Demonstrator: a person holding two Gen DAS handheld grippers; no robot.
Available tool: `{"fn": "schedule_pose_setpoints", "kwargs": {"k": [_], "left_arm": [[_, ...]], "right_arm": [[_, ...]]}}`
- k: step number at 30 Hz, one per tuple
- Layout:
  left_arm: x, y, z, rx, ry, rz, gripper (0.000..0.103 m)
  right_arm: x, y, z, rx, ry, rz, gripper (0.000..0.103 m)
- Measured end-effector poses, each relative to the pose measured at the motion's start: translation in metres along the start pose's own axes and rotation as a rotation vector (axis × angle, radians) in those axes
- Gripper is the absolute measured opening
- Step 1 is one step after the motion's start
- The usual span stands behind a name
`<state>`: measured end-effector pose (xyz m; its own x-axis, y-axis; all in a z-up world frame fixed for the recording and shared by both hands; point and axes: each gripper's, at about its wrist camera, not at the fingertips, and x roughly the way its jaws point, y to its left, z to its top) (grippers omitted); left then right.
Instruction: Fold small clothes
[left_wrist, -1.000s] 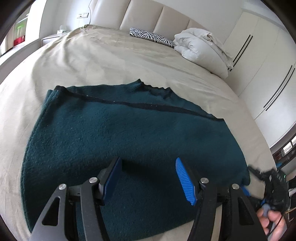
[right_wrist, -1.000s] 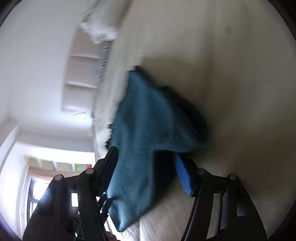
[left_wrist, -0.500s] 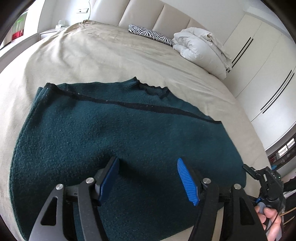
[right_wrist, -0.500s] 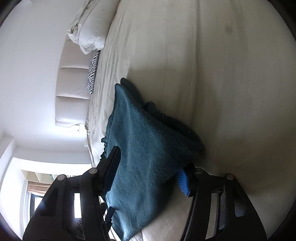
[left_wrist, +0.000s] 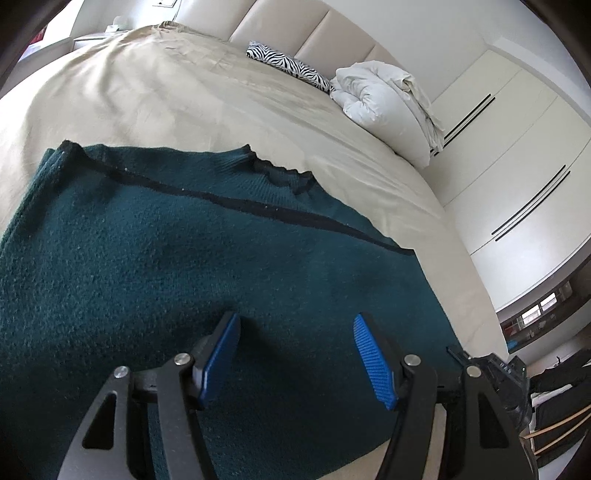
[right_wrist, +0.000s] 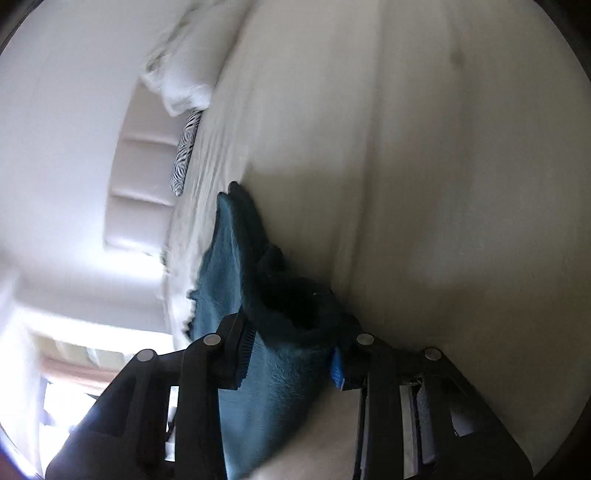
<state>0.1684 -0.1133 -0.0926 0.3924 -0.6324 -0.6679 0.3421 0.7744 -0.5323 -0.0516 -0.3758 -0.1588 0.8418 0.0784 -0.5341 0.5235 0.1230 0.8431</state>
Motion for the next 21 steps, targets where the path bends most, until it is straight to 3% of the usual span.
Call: {"fn": "schedule_pose_setpoints", "kwargs": {"k": [2,5,8,10,12,13,17,21], "left_arm": [[0.001,0.000,-0.001,-0.003,0.002,0.004,0.067],[0.002,-0.001,-0.002,-0.009,0.002,0.004,0.067],[0.000,-0.001,0.000,-0.012,0.004,-0.005,0.067],[-0.002,0.000,0.000,-0.017,0.001,-0.016,0.067],[-0.005,-0.002,-0.001,-0.024,-0.009,-0.038,0.067],[-0.005,-0.004,-0.001,-0.024,-0.013,-0.055,0.067],[0.004,-0.011,-0.001,-0.036,0.006,-0.116,0.067],[0.012,-0.025,0.000,-0.053,0.012,-0.229,0.061]], "right_arm": [[0.001,0.006,-0.001,-0.013,0.021,0.016,0.035],[0.014,0.014,-0.008,0.050,0.127,0.201,0.035],[0.017,0.024,-0.012,0.003,0.123,0.239,0.035],[0.027,0.019,-0.011,0.032,0.116,0.196,0.035],[0.033,0.005,-0.006,0.102,0.092,0.115,0.028],[0.034,0.003,-0.006,0.128,0.090,0.124,0.028],[0.035,0.037,-0.012,-0.031,0.073,0.098,0.029],[0.041,0.036,-0.012,-0.048,0.066,0.069,0.012]]}}
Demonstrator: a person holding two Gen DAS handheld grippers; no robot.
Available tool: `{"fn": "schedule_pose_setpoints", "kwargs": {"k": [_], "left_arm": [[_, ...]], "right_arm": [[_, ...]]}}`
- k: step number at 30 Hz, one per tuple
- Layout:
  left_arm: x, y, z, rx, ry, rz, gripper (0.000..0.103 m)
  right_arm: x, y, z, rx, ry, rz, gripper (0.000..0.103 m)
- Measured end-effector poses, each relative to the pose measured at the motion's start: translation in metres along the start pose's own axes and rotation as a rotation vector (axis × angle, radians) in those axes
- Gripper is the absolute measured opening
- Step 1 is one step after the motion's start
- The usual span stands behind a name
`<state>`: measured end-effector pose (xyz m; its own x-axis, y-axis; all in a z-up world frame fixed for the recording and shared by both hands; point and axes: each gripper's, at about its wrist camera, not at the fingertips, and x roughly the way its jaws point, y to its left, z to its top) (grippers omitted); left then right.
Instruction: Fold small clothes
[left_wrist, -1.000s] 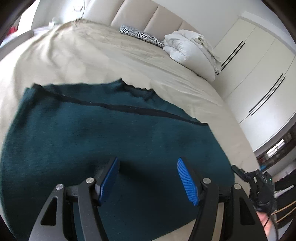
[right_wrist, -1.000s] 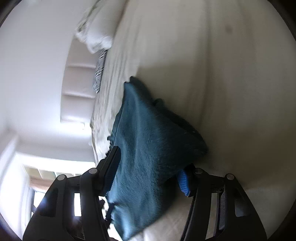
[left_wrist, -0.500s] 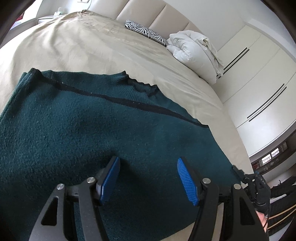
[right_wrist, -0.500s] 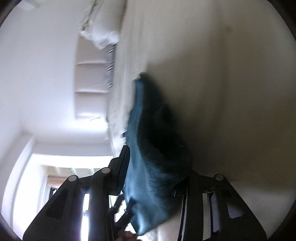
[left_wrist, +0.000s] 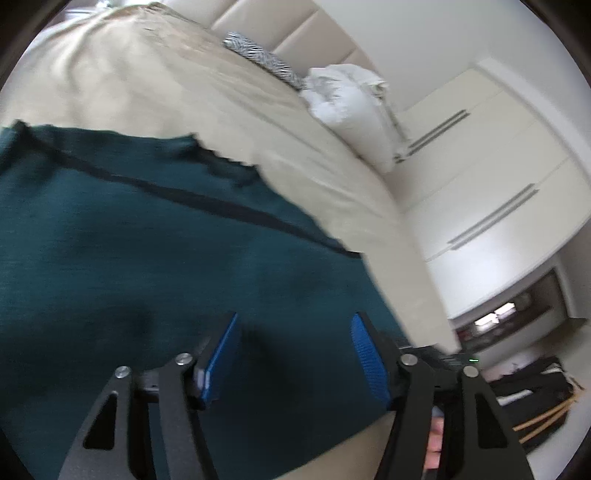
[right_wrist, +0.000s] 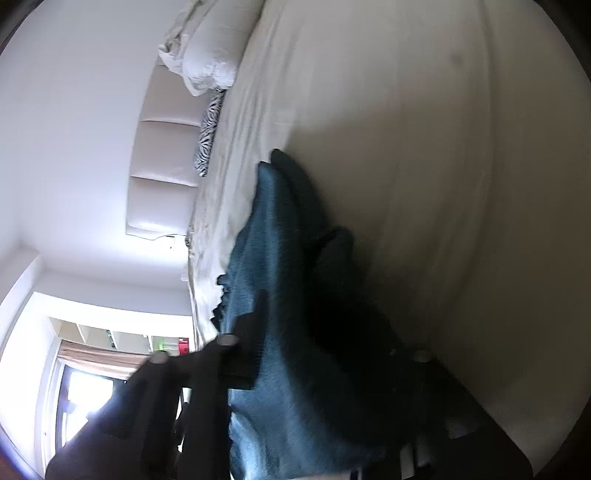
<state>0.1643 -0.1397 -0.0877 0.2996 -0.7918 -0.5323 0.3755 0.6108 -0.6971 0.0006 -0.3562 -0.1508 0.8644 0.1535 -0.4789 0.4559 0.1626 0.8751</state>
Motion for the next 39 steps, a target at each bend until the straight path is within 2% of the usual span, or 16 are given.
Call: {"fn": "schedule_pose_setpoints", "kwargs": {"k": [2,5,7,11,14,16,17,18,19,21,22,25,29,35,38,39], "left_arm": [[0.008,-0.007,-0.001,0.022,0.014,-0.020,0.060],[0.028,0.002,-0.004,-0.002,0.072,0.038,0.052],[0.033,0.015,-0.005,-0.040,0.079,0.056,0.032],[0.033,0.032,-0.005,-0.093,0.086,0.050,0.014],[0.031,0.037,-0.004,-0.106,0.090,0.046,0.011],[0.029,0.041,-0.003,-0.133,0.094,0.027,0.011],[0.027,0.045,-0.004,-0.159,0.096,0.010,0.012],[0.023,0.049,-0.003,-0.187,0.095,-0.016,0.020],[0.020,0.052,-0.001,-0.218,0.088,-0.052,0.035],[0.005,0.061,0.005,-0.289,0.052,-0.140,0.054],[-0.004,0.066,0.009,-0.324,0.026,-0.172,0.064],[-0.022,0.077,0.016,-0.393,-0.019,-0.235,0.080],[-0.019,0.080,0.018,-0.426,0.014,-0.244,0.085],[0.003,0.062,0.034,-0.392,0.073,-0.174,0.090],[0.013,0.053,0.045,-0.378,0.098,-0.146,0.078],[0.018,0.048,0.050,-0.365,0.113,-0.141,0.069]], "right_arm": [[0.002,-0.001,0.000,-0.018,-0.001,-0.009,0.011],[0.000,-0.003,0.001,-0.048,-0.003,-0.020,0.011],[-0.001,-0.003,0.002,-0.059,-0.002,-0.030,0.011],[-0.002,0.013,-0.001,-0.153,-0.018,-0.085,0.010],[0.000,0.044,-0.013,-0.318,-0.034,-0.156,0.010],[0.003,0.080,-0.034,-0.527,-0.037,-0.200,0.010],[0.006,0.103,-0.056,-0.690,-0.029,-0.227,0.010],[0.010,0.120,-0.075,-0.825,-0.028,-0.253,0.010],[0.015,0.138,-0.109,-1.043,-0.036,-0.302,0.010],[0.027,0.146,-0.152,-1.277,-0.013,-0.358,0.010],[0.036,0.143,-0.168,-1.361,0.011,-0.389,0.010],[0.047,0.130,-0.191,-1.481,0.021,-0.454,0.010],[0.048,0.125,-0.200,-1.545,-0.006,-0.489,0.010],[0.042,0.121,-0.204,-1.615,-0.039,-0.502,0.010],[0.037,0.119,-0.212,-1.662,-0.058,-0.510,0.010],[0.036,0.122,-0.214,-1.675,-0.062,-0.513,0.010]]}}
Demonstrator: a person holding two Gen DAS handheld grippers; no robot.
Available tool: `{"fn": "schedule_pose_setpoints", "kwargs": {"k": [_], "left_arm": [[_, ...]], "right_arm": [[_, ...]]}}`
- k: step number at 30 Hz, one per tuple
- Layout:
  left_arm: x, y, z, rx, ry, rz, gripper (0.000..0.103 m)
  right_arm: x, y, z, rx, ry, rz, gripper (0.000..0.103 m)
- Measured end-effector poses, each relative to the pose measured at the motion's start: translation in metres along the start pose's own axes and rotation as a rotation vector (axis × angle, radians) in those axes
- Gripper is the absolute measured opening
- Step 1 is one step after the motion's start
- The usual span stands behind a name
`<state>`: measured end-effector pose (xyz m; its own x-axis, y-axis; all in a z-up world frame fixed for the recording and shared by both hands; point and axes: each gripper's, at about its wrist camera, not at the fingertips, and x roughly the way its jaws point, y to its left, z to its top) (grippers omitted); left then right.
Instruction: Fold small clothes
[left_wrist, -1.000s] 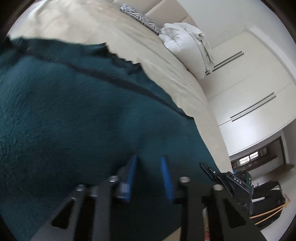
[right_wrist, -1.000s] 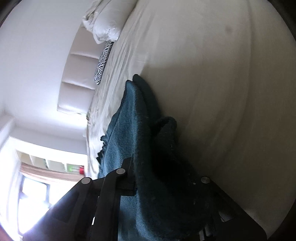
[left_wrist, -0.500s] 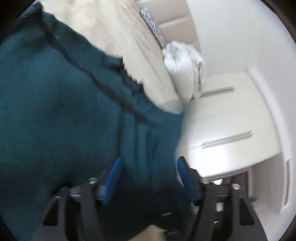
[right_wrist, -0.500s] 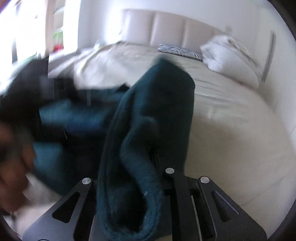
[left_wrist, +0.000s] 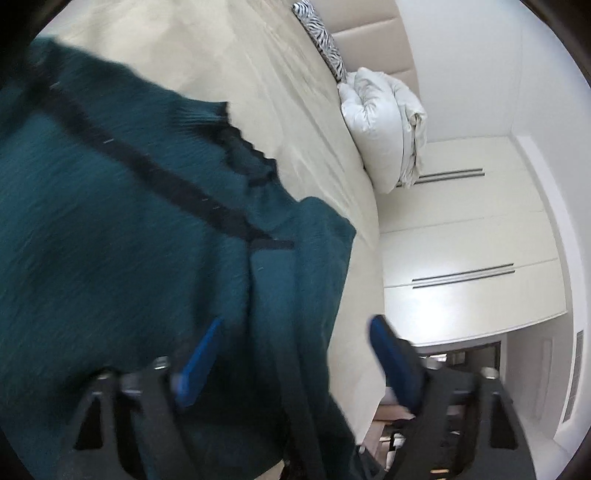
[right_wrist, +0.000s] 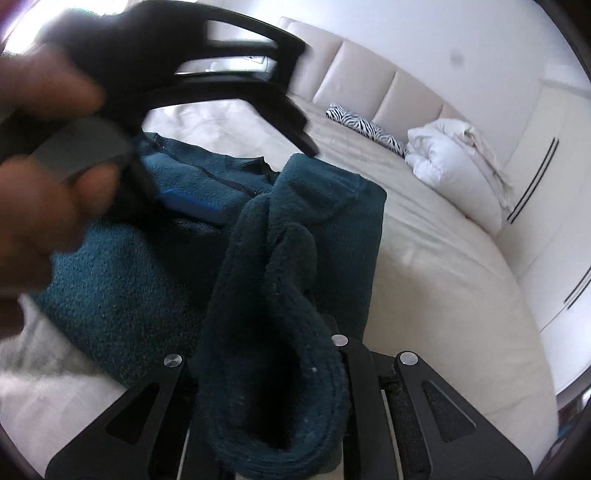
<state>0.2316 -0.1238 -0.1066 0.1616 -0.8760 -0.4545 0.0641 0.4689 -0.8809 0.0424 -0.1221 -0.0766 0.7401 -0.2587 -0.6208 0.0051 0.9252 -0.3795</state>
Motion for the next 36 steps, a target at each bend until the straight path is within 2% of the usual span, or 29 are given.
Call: {"fn": "schedule_pose_setpoints", "kwargs": {"k": [2,3,4,5,9,13,16,20,26,36], "left_arm": [[0.009,-0.009,0.004,0.027,0.032,0.016,0.049],[0.014,-0.014,0.006,0.051,0.047,0.040,0.030],[0.018,-0.019,0.007,0.075,0.055,0.072,0.016],[0.019,-0.022,0.007,0.102,0.061,0.096,0.017],[0.014,-0.035,0.012,0.162,0.062,0.104,0.016],[-0.009,-0.034,0.017,0.191,0.044,0.110,0.015],[-0.037,-0.027,0.027,0.195,0.021,0.125,0.015],[-0.056,-0.018,0.031,0.217,0.014,0.167,0.015],[-0.098,0.011,0.040,0.206,-0.005,0.191,0.015],[-0.143,0.043,0.066,0.208,-0.011,0.271,0.015]], "right_arm": [[0.005,0.004,0.008,-0.022,-0.004,-0.009,0.010],[0.005,0.004,0.008,-0.028,-0.004,-0.010,0.010],[0.004,0.004,0.008,-0.037,-0.006,-0.017,0.010],[0.003,0.003,0.008,-0.040,-0.009,-0.021,0.010],[-0.009,0.006,0.017,-0.068,-0.031,-0.044,0.010],[-0.023,0.019,0.026,-0.122,-0.073,-0.063,0.010],[-0.046,0.042,0.030,-0.187,-0.138,-0.054,0.009],[-0.054,0.069,0.030,-0.232,-0.160,-0.016,0.008],[-0.068,0.115,0.037,-0.345,-0.214,0.003,0.007],[-0.058,0.188,0.062,-0.485,-0.236,0.105,0.007]]}}
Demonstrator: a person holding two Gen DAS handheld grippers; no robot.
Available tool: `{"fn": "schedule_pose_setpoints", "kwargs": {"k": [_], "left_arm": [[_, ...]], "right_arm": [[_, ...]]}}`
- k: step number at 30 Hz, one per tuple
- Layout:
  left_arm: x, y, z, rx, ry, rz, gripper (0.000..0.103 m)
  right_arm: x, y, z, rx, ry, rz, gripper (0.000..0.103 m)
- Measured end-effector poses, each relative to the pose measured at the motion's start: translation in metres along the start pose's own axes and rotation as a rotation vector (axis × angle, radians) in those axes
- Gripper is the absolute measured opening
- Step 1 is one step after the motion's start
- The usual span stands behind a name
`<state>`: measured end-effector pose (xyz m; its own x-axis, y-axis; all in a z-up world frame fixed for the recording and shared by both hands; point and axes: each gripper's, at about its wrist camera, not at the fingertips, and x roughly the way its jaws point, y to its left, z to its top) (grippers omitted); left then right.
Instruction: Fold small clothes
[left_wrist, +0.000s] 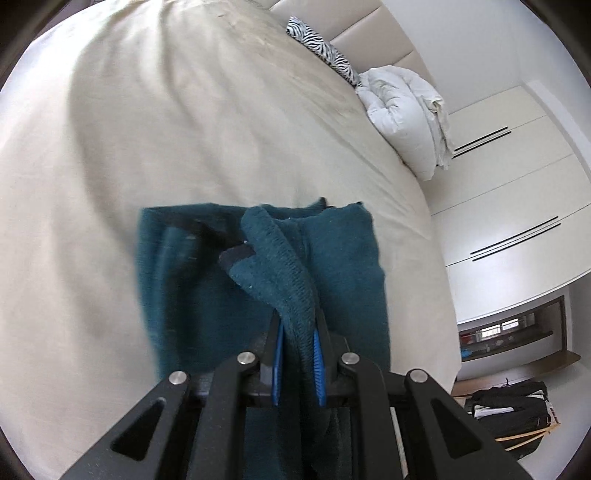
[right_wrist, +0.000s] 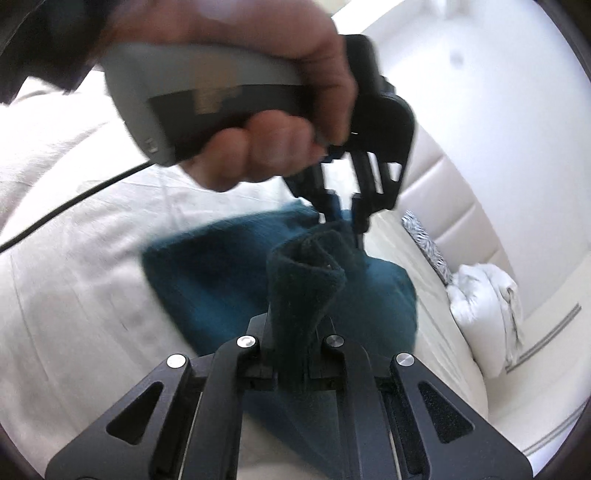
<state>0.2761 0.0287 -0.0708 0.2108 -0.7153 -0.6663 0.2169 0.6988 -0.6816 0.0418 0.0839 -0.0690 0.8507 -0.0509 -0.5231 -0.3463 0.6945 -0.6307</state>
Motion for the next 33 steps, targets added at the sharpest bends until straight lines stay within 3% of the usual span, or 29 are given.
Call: {"fn": "schedule_pose_setpoints", "kwargs": {"k": [12,18,22,26,29,32,33], "left_arm": [[-0.017,0.019,0.004,0.022,-0.021,0.031,0.015],[-0.017,0.033,0.001,-0.014,-0.032,0.036,0.015],[-0.002,0.054,-0.009,-0.058,-0.033,0.042,0.016],[-0.007,0.065,-0.016,-0.110,-0.083,-0.024,0.021],[-0.017,0.065,-0.017,-0.113,-0.106,0.030,0.031],[-0.039,0.056,-0.018,-0.077,-0.150,0.129,0.035],[-0.051,0.048,-0.018,-0.049,-0.181,0.165,0.035]], "right_arm": [[0.024,0.006,0.026,-0.010,-0.002,0.075,0.007],[0.036,-0.001,0.017,-0.021,-0.012,0.101,0.007],[0.053,0.008,0.005,-0.009,0.027,0.165,0.011],[0.060,-0.002,-0.001,0.031,0.024,0.176,0.015],[0.052,-0.013,-0.005,0.047,0.032,0.202,0.015],[0.029,-0.029,-0.016,0.114,0.031,0.292,0.030],[0.020,-0.037,-0.021,0.146,0.019,0.315,0.042]]}}
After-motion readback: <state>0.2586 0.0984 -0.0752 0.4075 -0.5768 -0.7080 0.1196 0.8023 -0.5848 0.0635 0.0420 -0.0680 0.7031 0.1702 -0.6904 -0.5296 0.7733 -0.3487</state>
